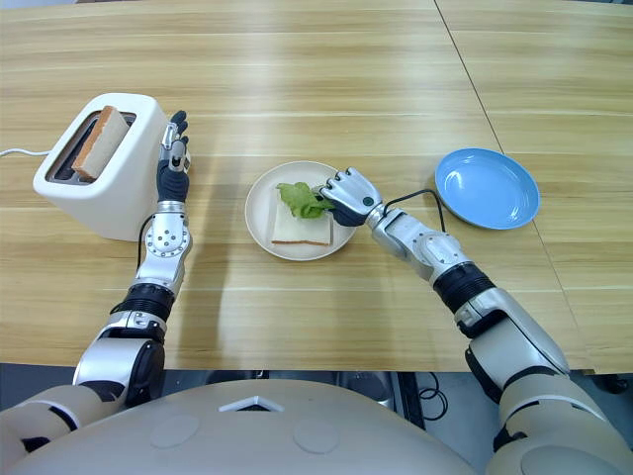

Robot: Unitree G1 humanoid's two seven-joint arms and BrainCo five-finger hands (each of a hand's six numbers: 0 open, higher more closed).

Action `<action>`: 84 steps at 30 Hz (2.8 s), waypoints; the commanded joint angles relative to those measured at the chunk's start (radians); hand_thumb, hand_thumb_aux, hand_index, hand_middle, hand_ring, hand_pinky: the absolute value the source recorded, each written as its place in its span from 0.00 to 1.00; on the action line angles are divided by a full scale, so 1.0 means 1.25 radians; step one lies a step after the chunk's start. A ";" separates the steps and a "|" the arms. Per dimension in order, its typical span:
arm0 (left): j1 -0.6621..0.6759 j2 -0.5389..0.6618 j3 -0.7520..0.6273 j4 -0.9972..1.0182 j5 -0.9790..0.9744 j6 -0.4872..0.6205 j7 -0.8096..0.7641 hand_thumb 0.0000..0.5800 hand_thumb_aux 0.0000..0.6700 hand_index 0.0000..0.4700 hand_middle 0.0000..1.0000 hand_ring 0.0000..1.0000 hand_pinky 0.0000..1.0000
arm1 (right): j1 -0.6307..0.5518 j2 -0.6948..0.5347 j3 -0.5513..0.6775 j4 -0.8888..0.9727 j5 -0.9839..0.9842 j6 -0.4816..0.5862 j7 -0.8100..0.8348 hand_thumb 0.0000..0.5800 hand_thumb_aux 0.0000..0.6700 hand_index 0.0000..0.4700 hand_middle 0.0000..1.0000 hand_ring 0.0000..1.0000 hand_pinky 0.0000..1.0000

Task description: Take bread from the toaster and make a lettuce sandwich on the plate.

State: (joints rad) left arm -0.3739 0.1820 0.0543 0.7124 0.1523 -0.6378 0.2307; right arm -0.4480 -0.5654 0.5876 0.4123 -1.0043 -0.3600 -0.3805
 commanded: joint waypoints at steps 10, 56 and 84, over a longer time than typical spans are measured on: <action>-0.011 0.000 -0.006 0.037 0.012 -0.005 0.004 0.00 0.00 0.00 0.00 0.00 0.00 | 0.023 0.018 0.017 0.036 -0.009 -0.002 0.062 1.00 1.00 0.98 1.00 1.00 1.00; 0.247 0.419 0.215 -0.662 0.714 0.593 -0.138 0.00 0.00 0.00 0.00 0.00 0.00 | 0.263 -0.126 -0.375 -0.138 0.237 -0.055 0.048 0.00 0.00 0.00 0.00 0.00 0.00; 0.262 0.414 0.109 -0.552 0.435 0.664 -0.272 0.00 0.00 0.00 0.00 0.00 0.00 | 0.271 -0.112 -0.378 -0.121 0.231 -0.054 0.043 0.00 0.00 0.00 0.00 0.00 0.00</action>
State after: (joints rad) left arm -0.0563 0.6884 0.2068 0.0241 0.7049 0.1861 -0.1024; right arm -0.1196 -0.7100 0.1194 0.2625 -0.7177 -0.4284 -0.3305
